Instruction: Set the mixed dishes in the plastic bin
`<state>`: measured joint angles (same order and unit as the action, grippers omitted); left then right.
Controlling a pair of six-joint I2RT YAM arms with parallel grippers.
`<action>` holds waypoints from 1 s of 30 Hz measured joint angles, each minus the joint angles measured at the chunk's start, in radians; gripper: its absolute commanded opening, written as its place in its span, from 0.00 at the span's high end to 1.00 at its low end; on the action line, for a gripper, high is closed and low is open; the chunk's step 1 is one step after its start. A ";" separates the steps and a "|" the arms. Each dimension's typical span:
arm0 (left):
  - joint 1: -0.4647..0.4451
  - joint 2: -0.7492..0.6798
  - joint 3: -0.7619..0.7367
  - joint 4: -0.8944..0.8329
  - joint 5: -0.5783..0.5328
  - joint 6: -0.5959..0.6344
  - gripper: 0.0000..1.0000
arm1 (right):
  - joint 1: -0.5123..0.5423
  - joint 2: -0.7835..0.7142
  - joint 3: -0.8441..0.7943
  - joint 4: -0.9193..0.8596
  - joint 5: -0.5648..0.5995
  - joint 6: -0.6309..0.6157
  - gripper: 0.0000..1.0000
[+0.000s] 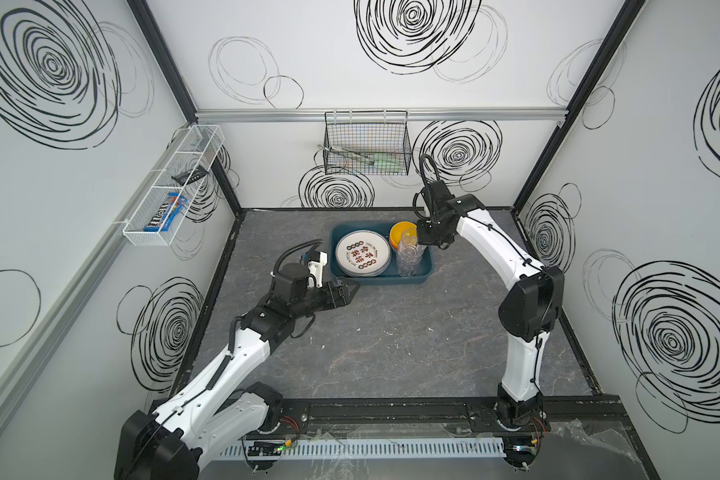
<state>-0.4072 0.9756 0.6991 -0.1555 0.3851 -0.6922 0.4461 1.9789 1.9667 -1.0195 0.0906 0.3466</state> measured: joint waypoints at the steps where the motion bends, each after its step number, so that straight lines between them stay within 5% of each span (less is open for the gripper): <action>1: 0.000 0.000 0.000 0.000 0.000 0.000 0.09 | 0.000 0.000 0.000 0.000 0.001 0.000 0.93; 16: 0.002 0.001 0.000 -0.005 -0.004 -0.002 0.07 | -0.003 -0.029 0.000 0.035 0.019 0.026 0.58; 17: 0.004 0.001 0.002 -0.008 -0.005 -0.002 0.00 | -0.007 -0.053 -0.025 0.053 0.023 0.028 0.55; 23: 0.042 0.021 0.048 -0.043 -0.021 0.017 0.04 | -0.045 -0.291 -0.257 0.184 0.051 0.054 0.38; 24: 0.051 0.026 0.063 -0.055 -0.029 0.024 0.04 | -0.063 -0.346 -0.318 0.220 0.055 0.060 0.32; 25: 0.060 0.032 0.078 -0.066 -0.038 0.034 0.04 | -0.083 -0.398 -0.380 0.259 0.056 0.061 0.09; 26: 0.068 0.038 0.095 -0.081 -0.051 0.044 0.04 | -0.106 -0.456 -0.454 0.306 0.057 0.069 0.02; 30: 0.098 0.063 0.159 -0.130 -0.121 0.092 0.04 | -0.201 -0.637 -0.705 0.446 0.055 0.076 0.03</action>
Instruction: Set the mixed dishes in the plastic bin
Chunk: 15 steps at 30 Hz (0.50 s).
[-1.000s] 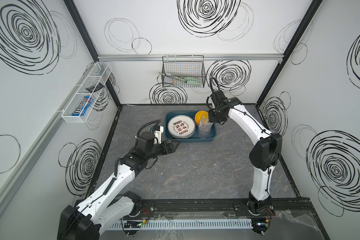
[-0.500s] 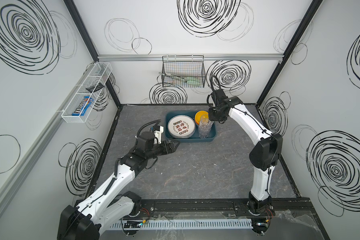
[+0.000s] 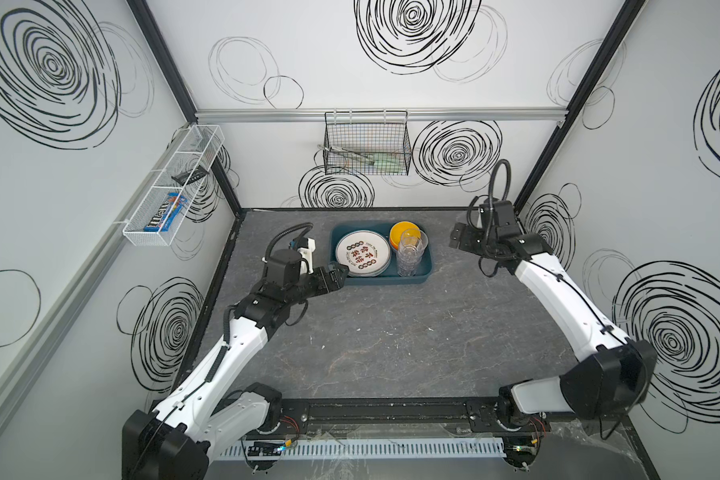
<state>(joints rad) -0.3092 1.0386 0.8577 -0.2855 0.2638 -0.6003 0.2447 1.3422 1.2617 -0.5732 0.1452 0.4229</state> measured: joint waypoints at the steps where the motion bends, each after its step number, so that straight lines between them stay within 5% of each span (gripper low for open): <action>1: 0.007 0.009 0.015 -0.012 -0.027 0.014 0.04 | -0.026 -0.037 -0.056 0.033 0.008 0.002 0.03; 8: 0.048 0.003 -0.048 0.081 -0.286 0.115 0.04 | -0.063 -0.130 -0.303 0.233 0.180 0.004 0.03; 15: 0.103 -0.088 -0.471 0.530 -0.562 0.276 0.04 | -0.067 -0.169 -0.681 0.622 0.359 -0.067 0.03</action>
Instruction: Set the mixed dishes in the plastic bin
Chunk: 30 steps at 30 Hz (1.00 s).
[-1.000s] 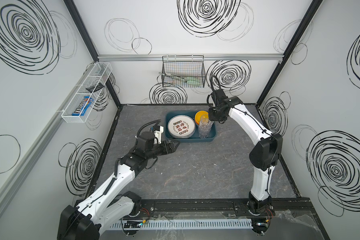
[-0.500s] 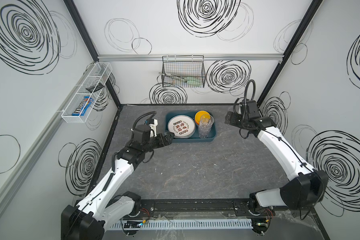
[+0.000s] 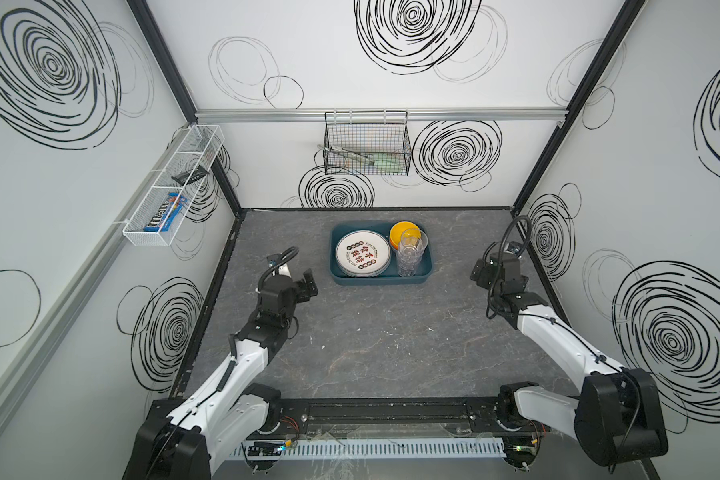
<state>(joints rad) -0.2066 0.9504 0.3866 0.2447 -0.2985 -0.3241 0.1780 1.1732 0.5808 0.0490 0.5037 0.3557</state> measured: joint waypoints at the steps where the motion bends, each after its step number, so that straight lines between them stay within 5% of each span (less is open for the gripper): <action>1: 0.021 0.013 -0.040 0.048 -0.018 0.014 0.04 | -0.004 0.003 -0.046 0.048 0.015 -0.007 0.03; 15: 0.166 0.367 -0.175 0.760 -0.042 0.164 0.04 | -0.061 0.168 -0.236 0.586 0.113 -0.086 0.03; 22: 0.134 0.531 -0.232 1.005 0.031 0.240 0.04 | -0.154 0.219 -0.346 0.888 -0.106 -0.174 0.03; 30: 0.099 0.546 -0.231 1.075 0.015 0.283 0.04 | -0.196 0.290 -0.301 0.970 -0.353 -0.234 0.03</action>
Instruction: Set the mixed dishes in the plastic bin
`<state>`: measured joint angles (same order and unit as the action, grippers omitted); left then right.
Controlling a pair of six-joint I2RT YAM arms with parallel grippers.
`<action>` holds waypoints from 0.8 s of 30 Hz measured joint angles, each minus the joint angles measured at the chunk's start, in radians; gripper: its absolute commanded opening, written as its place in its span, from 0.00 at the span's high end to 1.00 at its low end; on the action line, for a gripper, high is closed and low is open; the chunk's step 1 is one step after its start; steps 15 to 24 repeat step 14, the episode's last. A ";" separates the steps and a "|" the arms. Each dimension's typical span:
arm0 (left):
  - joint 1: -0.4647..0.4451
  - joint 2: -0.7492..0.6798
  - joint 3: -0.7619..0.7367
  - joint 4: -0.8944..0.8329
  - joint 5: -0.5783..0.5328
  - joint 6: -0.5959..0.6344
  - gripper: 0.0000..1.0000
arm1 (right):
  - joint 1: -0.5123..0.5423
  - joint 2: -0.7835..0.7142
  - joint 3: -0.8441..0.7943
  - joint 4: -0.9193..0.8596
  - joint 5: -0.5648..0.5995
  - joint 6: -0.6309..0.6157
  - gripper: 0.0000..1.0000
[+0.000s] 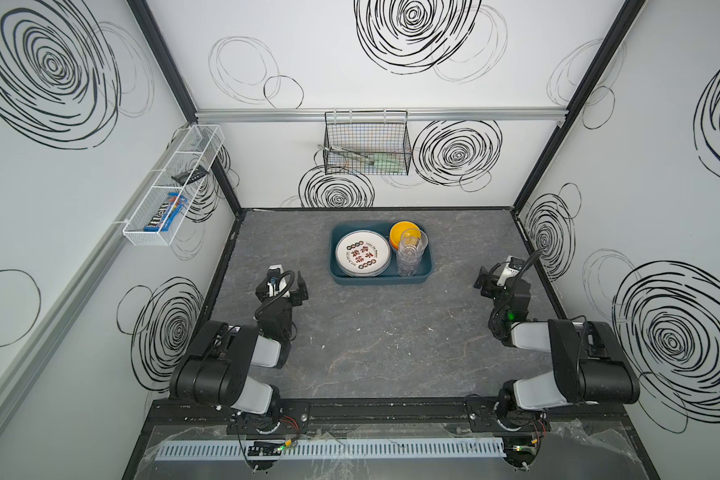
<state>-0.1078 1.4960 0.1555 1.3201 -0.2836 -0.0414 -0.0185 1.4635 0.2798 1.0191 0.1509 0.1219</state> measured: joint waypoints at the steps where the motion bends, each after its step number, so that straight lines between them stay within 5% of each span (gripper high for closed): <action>1: -0.003 0.001 0.000 0.005 -0.005 0.003 0.04 | 0.000 0.013 -0.037 0.077 -0.013 -0.011 0.02; 24: -0.023 0.003 0.000 0.044 -0.033 0.026 0.04 | 0.026 0.017 -0.029 0.054 -0.015 -0.026 0.03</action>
